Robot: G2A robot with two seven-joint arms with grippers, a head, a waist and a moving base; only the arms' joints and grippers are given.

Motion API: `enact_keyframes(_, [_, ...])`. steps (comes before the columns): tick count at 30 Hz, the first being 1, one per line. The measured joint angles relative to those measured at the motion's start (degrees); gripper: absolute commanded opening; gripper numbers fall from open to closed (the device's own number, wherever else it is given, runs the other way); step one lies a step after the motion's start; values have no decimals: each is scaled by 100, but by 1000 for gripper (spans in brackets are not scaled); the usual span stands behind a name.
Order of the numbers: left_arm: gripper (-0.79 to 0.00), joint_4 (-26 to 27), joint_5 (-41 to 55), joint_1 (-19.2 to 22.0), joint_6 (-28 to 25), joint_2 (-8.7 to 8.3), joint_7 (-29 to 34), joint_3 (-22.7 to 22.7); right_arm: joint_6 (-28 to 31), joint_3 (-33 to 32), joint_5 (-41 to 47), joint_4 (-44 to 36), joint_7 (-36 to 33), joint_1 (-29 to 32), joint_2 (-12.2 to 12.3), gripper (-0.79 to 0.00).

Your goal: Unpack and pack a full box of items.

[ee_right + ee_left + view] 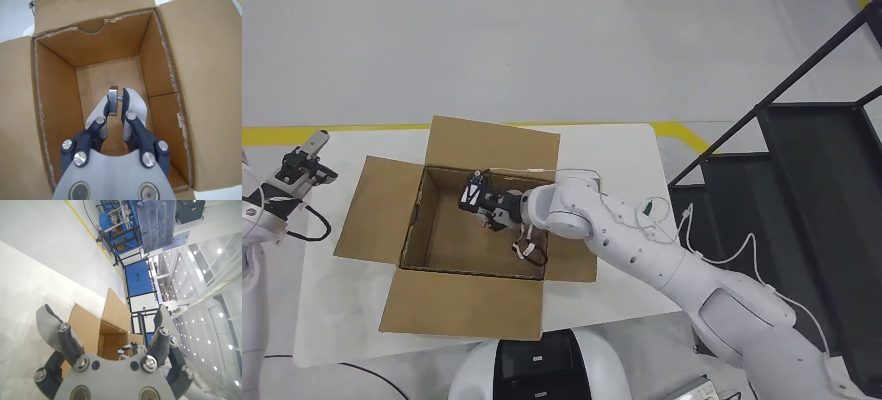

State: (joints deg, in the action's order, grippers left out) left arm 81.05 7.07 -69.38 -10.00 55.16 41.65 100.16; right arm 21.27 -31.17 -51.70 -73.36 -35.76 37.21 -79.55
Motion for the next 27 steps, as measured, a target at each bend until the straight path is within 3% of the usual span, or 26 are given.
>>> enact_keyframes(1, [0,0,0,0,0,0,0,0,2,72,42,123,39,-56,-62,-422])
enact_keyframes(2, [0,0,0,0,0,0,0,0,10,136,82,237,70,-106,-120,-117])
enact_keyframes(3, [0,0,0,0,0,0,0,0,29,211,134,379,100,-163,-192,0])
enact_keyframes(9, [0,0,0,0,0,0,0,0,185,410,292,969,186,-343,-450,0])
enact_keyframes(14, [0,0,0,0,0,0,0,0,702,224,360,916,361,-241,-388,0])
enact_keyframes(20, [0,0,0,0,0,0,0,0,1542,-1021,342,-356,665,665,254,0])
enact_keyframes(24, [0,0,0,0,0,0,0,0,1839,-2466,-78,-2261,173,2113,844,0])
enact_keyframes(27, [0,0,0,0,0,0,0,0,2110,-3578,-120,-3549,-92,3324,1152,0])
